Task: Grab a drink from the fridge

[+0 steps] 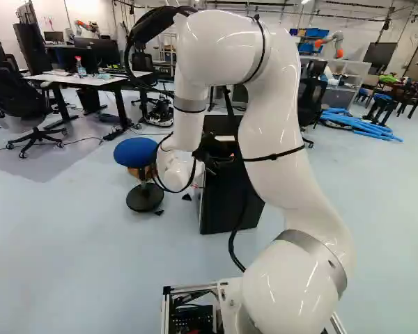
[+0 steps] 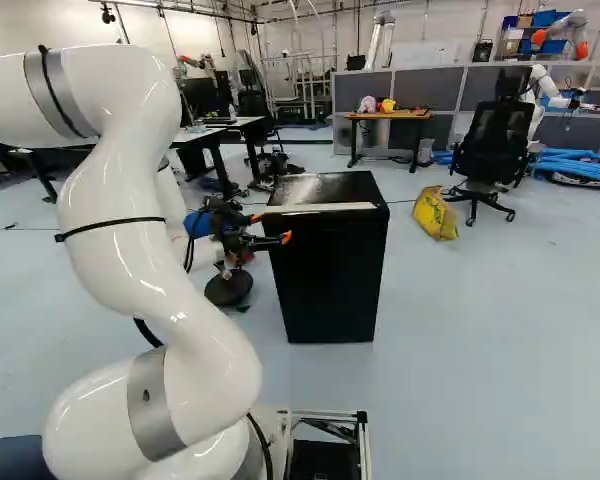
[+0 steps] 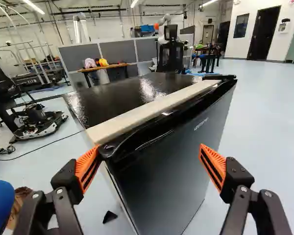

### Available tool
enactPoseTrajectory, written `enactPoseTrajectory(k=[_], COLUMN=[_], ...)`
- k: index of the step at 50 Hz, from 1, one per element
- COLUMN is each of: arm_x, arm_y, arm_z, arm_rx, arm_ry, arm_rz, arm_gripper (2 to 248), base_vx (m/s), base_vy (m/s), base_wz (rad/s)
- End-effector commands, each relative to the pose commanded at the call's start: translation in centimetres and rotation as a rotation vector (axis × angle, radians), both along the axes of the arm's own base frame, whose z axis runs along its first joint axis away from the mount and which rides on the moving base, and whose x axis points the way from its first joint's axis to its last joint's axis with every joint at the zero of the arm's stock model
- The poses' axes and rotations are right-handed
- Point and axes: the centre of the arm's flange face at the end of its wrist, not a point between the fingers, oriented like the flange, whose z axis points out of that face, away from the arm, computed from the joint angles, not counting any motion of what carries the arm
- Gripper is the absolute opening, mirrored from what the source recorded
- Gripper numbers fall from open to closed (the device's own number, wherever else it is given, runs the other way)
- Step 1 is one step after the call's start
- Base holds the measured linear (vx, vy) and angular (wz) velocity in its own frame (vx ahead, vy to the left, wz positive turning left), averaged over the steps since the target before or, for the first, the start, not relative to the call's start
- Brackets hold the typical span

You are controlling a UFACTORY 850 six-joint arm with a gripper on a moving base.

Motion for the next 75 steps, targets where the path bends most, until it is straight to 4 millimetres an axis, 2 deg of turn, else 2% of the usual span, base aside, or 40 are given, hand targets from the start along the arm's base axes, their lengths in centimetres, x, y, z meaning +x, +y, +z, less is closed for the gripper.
enactPoseTrajectory(k=[14, 40, 75], arm_x=[-2.1, -7.4, -15.0], arm_y=[-0.3, -0.7, -2.9], arm_z=[0.1, 0.4, 0.6], arm_rx=[-0.009, -0.036, -0.088], arm_ry=[0.021, 0.068, 0.136], arm_rz=[-0.008, -0.006, -0.049], arm_gripper=[247, 247, 247], base_vx=[0.000, 0.000, 0.000], base_vy=[-0.001, 0.000, 0.000], base_wz=[-0.003, 0.000, 0.000])
